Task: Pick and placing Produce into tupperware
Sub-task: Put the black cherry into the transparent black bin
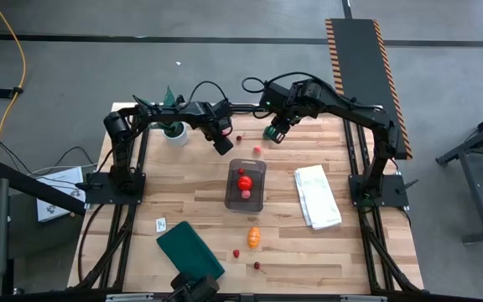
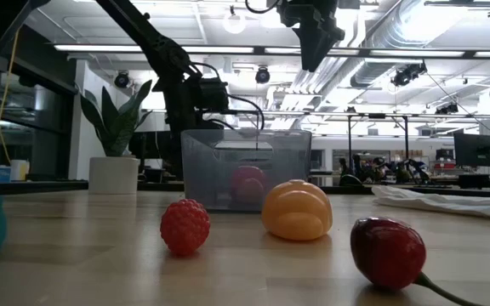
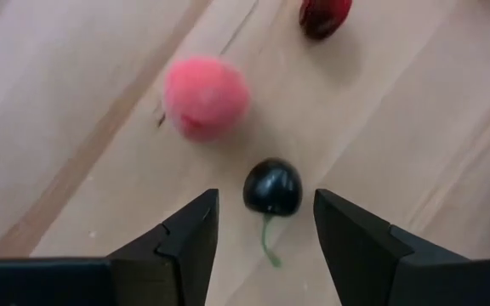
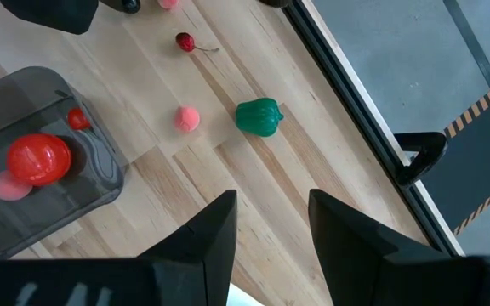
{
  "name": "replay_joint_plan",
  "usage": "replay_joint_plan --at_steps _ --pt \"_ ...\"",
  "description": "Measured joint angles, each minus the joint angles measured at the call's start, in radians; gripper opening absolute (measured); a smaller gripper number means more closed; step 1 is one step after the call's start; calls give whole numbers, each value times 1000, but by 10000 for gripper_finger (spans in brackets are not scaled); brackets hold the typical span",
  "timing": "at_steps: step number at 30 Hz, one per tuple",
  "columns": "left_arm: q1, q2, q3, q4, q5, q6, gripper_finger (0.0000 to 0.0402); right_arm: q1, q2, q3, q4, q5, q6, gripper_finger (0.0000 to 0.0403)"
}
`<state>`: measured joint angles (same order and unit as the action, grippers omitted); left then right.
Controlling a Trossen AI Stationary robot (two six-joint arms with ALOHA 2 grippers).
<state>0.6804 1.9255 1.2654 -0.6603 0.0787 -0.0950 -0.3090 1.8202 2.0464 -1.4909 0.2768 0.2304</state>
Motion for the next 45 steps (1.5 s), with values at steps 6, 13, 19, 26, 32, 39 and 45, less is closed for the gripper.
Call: replay_joint_plan --at_steps 6,13,19,26,32,39,45 --pt "0 8 -1 -4 0 -6 184 0 0 0 0 0 -3 140" --pt "0 40 -1 -6 1 -1 184 0 0 0 0 0 -3 140" --pt "0 39 -1 21 -1 -3 184 0 0 0 0 0 -3 140" --pt "0 39 -1 43 0 -6 184 0 0 0 2 0 -4 140" --pt "0 39 -1 43 0 -6 184 -1 0 0 3 0 -4 140" --pt "0 39 -1 46 0 -6 182 -1 0 0 3 0 -4 140" --pt "0 39 -1 59 0 -6 151 -1 0 0 7 0 -2 140"
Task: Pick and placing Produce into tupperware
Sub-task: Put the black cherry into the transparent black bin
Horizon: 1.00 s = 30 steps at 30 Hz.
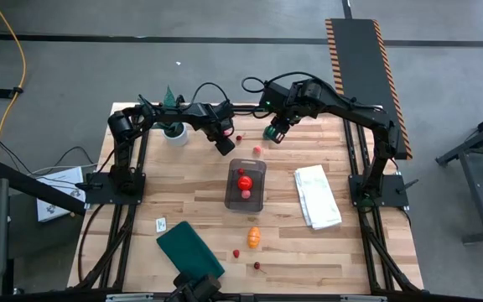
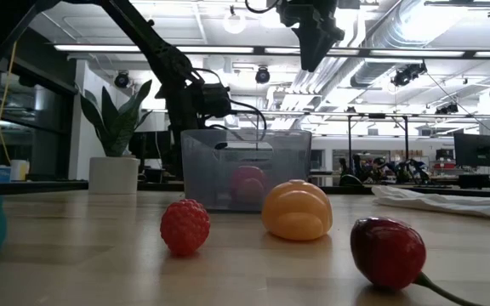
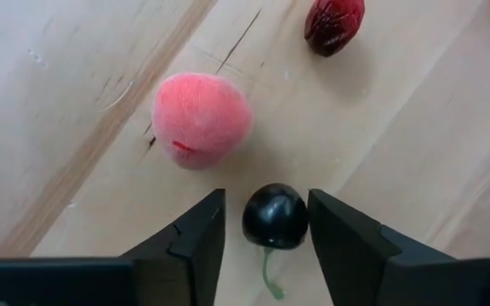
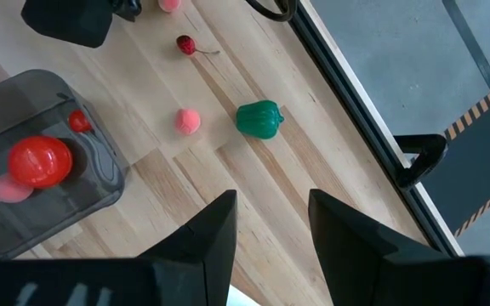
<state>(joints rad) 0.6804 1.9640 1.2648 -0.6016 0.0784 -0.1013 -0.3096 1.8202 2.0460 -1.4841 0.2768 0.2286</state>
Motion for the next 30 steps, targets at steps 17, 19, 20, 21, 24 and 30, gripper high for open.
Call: replay_joint_plan --at_steps 17,19,20,21,24,30 --pt "0 -1 0 -2 0 0 115 0 0 0 0 0 2 140" --pt "0 -1 0 -3 0 0 116 0 0 0 0 0 2 140" --pt "0 -1 0 -4 0 0 116 0 0 0 0 0 2 140" --pt "0 -1 0 -6 0 0 116 0 0 0 0 0 2 140" --pt "0 -2 0 -21 0 0 116 0 0 0 0 0 2 140" --pt "0 -4 2 -46 26 -1 116 0 0 0 0 0 2 140"
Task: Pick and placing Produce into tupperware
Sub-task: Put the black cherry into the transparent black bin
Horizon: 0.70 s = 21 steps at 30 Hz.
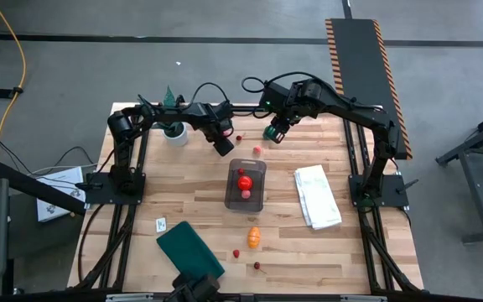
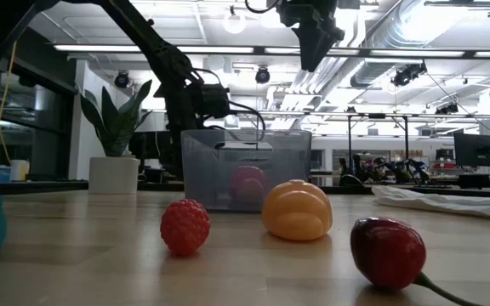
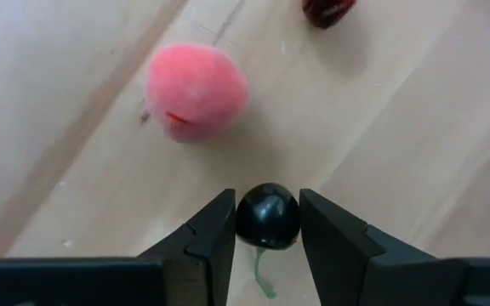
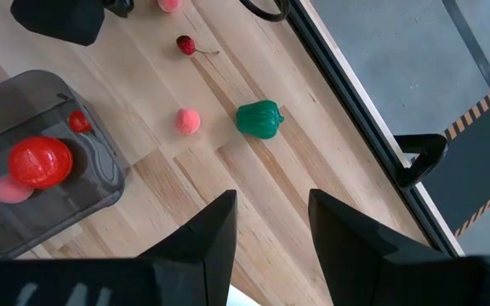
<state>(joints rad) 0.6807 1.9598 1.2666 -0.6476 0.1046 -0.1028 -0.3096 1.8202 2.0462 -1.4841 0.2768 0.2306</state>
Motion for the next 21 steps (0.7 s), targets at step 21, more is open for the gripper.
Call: replay_joint_plan --at_steps 21 --pt "-2 -1 453 -347 15 55 117 -7 -6 -1 -5 0 -59 140"
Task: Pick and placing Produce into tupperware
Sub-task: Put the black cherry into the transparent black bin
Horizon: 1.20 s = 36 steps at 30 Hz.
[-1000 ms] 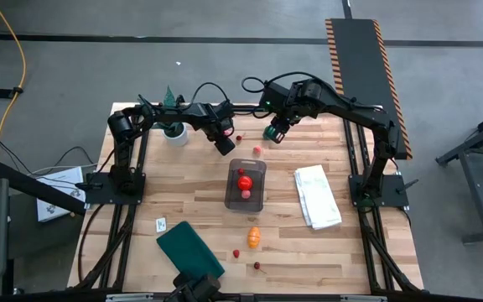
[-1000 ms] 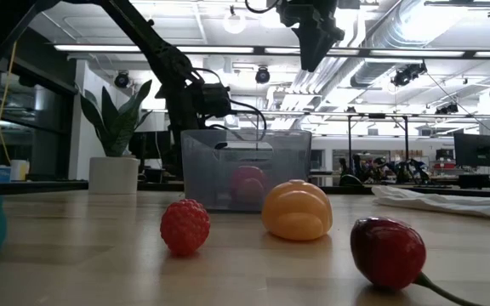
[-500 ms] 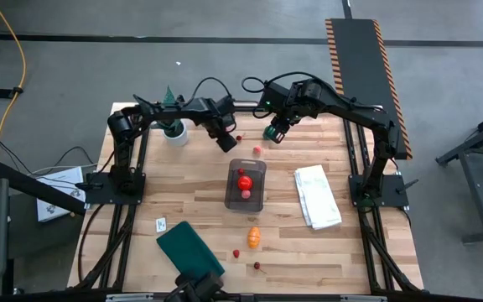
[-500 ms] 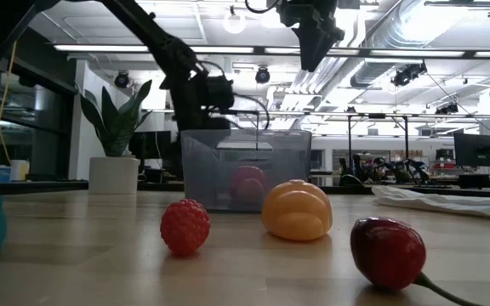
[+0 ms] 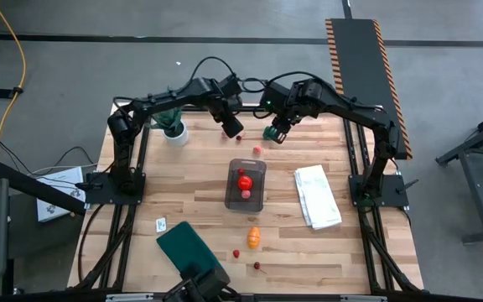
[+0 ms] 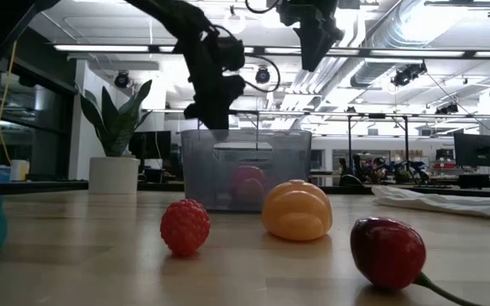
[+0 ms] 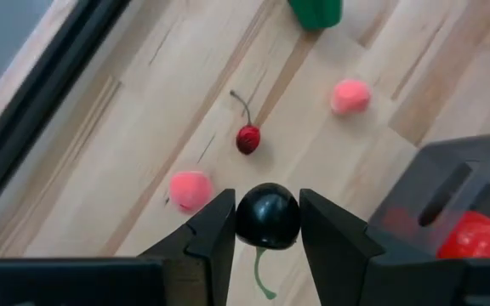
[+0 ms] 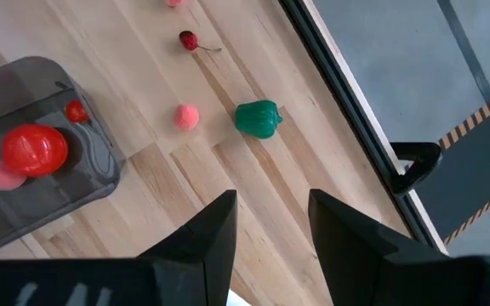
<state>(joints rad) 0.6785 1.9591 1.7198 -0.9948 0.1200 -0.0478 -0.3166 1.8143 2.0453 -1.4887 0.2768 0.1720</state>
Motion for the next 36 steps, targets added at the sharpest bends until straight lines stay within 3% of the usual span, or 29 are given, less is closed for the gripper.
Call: replay_joint_plan --at_steps 10,15,20,28,36 --pt "-25 -1 60 -145 21 26 117 -98 -149 0 -43 -2 -68 140" --pt "-66 -1 60 -165 27 39 114 -137 -271 0 -28 -96 -60 140" --pt "-114 -1 60 -177 27 51 102 -121 -348 0 -5 -121 -42 140" --pt "-174 0 72 -197 29 51 108 -108 -384 0 -37 -121 -23 140" --pt "-246 0 177 -241 30 43 105 -109 -384 0 -75 -83 -57 140"
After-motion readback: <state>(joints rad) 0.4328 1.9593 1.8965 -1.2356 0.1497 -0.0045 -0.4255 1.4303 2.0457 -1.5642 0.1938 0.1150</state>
